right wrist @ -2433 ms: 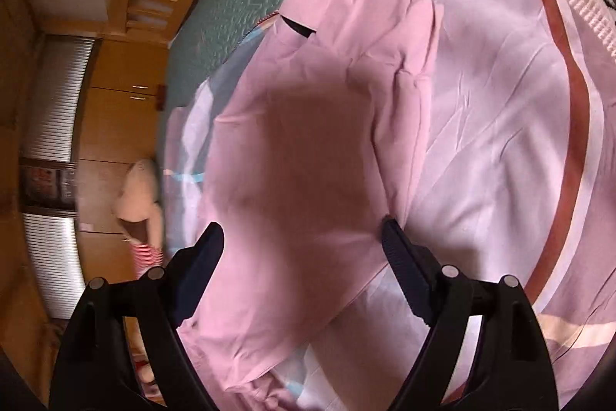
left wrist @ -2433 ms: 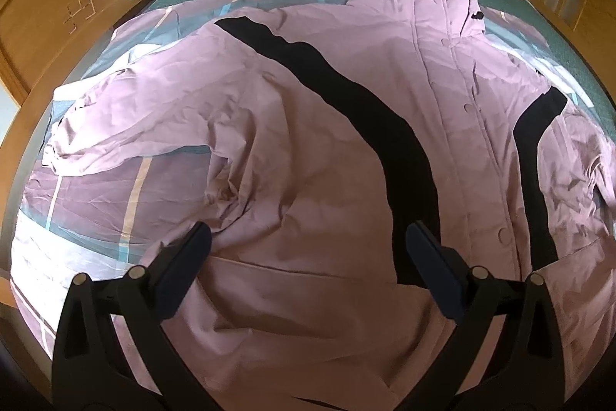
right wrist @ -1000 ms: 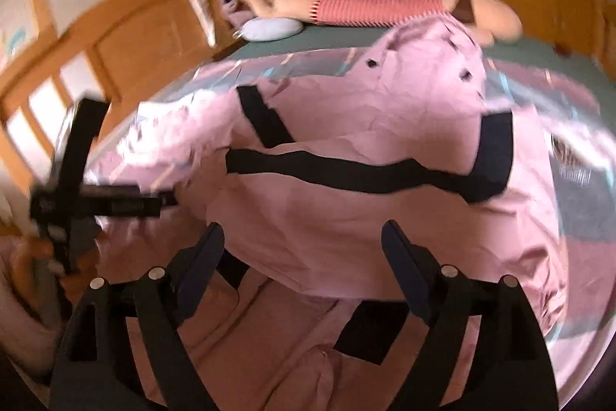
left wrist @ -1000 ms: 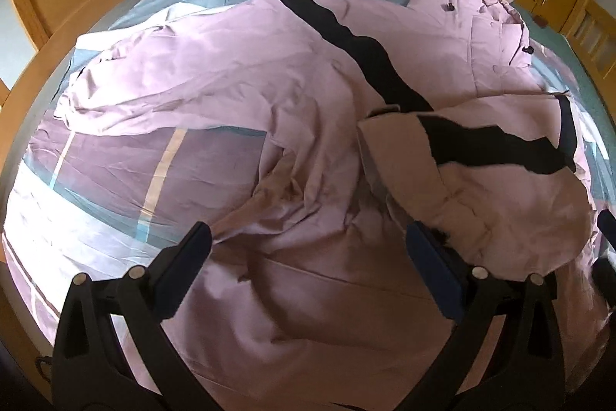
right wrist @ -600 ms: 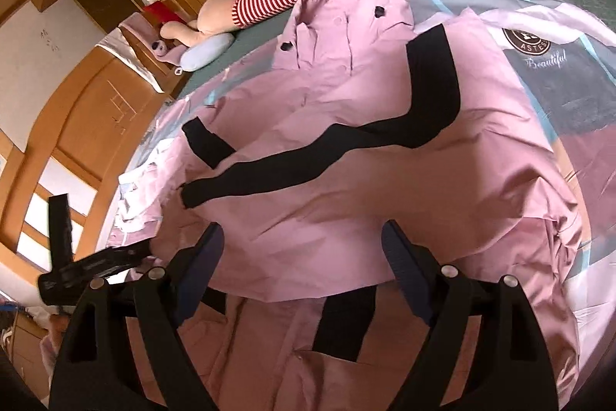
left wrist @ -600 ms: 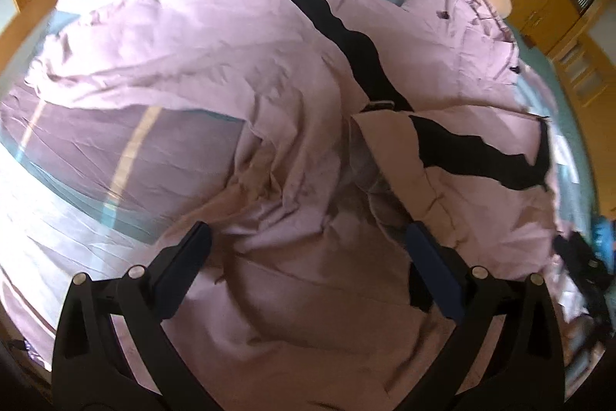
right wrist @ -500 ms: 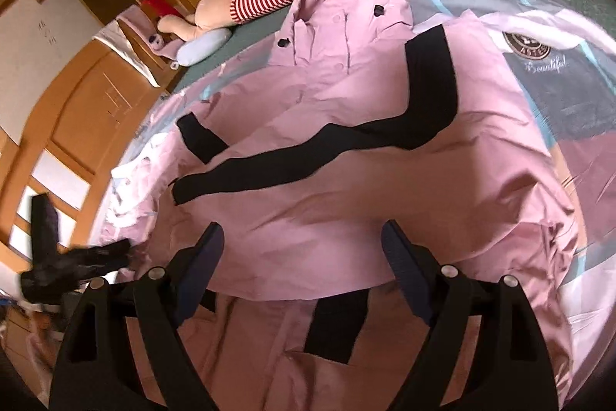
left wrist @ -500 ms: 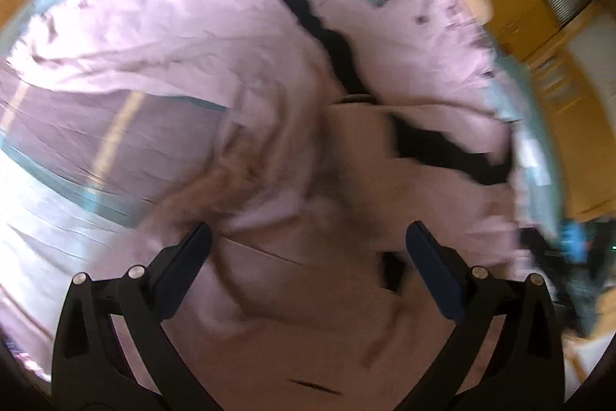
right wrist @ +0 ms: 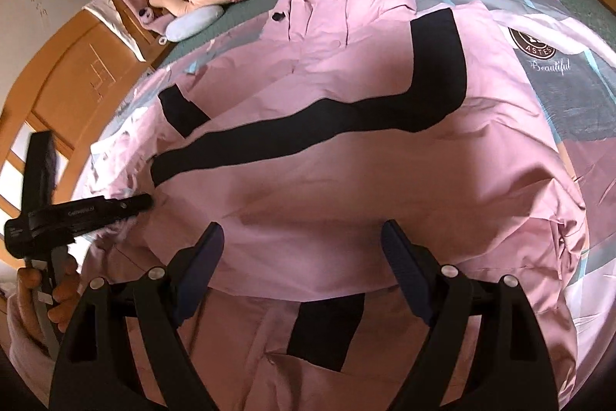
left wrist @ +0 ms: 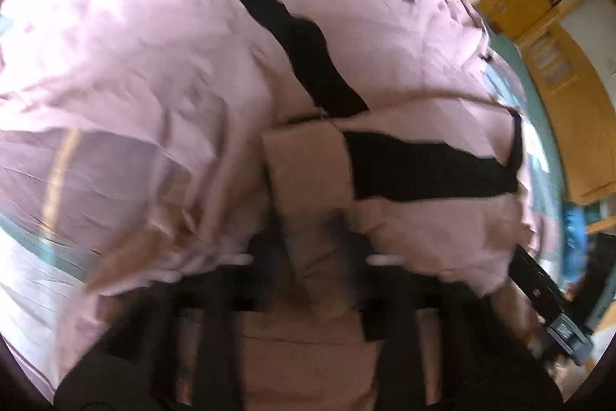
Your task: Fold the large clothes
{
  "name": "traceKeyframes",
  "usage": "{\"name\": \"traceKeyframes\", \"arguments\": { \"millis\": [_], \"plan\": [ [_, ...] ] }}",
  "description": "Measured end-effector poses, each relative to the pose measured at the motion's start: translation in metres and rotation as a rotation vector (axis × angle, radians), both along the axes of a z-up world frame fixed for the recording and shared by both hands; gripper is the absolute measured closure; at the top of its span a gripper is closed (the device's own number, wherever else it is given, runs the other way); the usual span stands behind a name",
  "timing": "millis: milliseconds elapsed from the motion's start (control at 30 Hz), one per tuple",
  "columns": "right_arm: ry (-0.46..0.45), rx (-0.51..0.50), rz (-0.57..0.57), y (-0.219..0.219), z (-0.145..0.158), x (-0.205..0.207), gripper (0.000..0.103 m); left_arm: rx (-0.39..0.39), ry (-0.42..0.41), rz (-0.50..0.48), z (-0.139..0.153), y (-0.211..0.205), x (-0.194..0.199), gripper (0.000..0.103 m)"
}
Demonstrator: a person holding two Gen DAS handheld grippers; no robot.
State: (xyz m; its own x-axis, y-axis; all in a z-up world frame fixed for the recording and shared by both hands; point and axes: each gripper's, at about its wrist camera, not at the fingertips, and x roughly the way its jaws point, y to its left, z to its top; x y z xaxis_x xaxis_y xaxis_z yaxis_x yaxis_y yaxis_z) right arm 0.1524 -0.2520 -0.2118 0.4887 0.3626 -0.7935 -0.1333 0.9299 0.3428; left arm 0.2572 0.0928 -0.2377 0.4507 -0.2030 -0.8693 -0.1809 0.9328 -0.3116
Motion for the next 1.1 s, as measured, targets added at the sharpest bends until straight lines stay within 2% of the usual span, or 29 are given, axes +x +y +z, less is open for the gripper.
{"name": "traceKeyframes", "arguments": {
  "millis": [33,167,200,267,367,400,433,467,500,533,567,600,667,767,800,833,867,900,1033,1100],
  "plan": [
    [-0.002,-0.011,0.0,0.002,0.0,0.0,0.019,0.025,-0.034,0.018,0.005,0.001,-0.003,0.093],
    [-0.032,-0.069,0.064,0.019,0.002,-0.005,0.019,0.203,-0.152,-0.006,0.03,-0.02,-0.009,0.097],
    [-0.024,-0.064,0.084,0.022,-0.001,-0.006,0.018,0.273,-0.186,-0.007,0.038,-0.027,-0.013,0.099],
    [0.005,-0.032,0.102,0.025,-0.008,-0.005,0.014,0.312,-0.207,0.001,0.045,-0.028,-0.018,0.099],
    [0.048,0.057,0.05,0.013,-0.017,0.003,0.013,0.28,-0.156,0.01,0.04,-0.019,-0.019,0.097],
    [0.058,0.089,0.018,0.006,-0.018,0.005,0.013,0.268,-0.12,0.006,0.034,-0.017,-0.017,0.091],
    [0.07,0.137,-0.04,-0.007,-0.021,0.009,0.013,0.254,-0.087,0.0,0.027,-0.016,-0.018,0.071],
    [0.084,0.185,-0.102,-0.02,-0.024,0.012,0.013,0.239,-0.06,-0.005,0.021,-0.016,-0.018,0.056],
    [0.099,0.228,-0.158,-0.032,-0.027,0.014,0.015,0.218,-0.036,-0.016,0.016,-0.019,-0.019,0.028],
    [0.107,0.264,-0.201,-0.042,-0.03,0.015,0.018,0.196,-0.033,-0.028,0.015,-0.022,-0.021,0.018],
    [0.111,0.281,-0.239,-0.05,-0.031,0.016,0.035,0.181,-0.038,-0.043,0.015,-0.026,-0.024,0.017],
    [0.11,0.258,-0.26,-0.052,-0.031,0.015,0.058,0.171,-0.04,-0.077,0.015,-0.032,-0.026,0.013],
    [0.104,0.158,-0.262,-0.05,-0.031,0.015,0.071,0.208,-0.041,-0.141,0.014,-0.047,-0.026,0.005],
    [0.089,0.094,-0.233,-0.042,-0.029,0.014,0.07,0.349,-0.053,-0.155,0.007,-0.062,-0.025,0.003],
    [0.092,0.078,-0.222,-0.039,-0.028,0.014,0.064,0.403,-0.056,-0.16,0.003,-0.067,-0.024,0.002],
    [0.094,0.069,-0.207,-0.036,-0.026,0.014,0.058,0.418,-0.056,-0.162,0.001,-0.069,-0.024,0.002],
    [0.095,0.071,-0.19,-0.035,-0.025,0.013,0.045,0.425,-0.054,-0.162,-0.001,-0.07,-0.023,0.002],
    [0.094,0.072,-0.179,-0.033,-0.024,0.013,0.038,0.413,-0.044,-0.164,-0.003,-0.069,-0.021,0.002],
    [0.112,0.088,-0.14,-0.027,-0.022,0.011,0.037,0.28,0.017,-0.161,-0.008,-0.057,-0.014,0.002],
    [0.12,0.102,-0.141,-0.026,-0.023,0.012,0.035,0.239,0.03,-0.144,-0.011,-0.051,-0.014,0.002]
  ]
}}
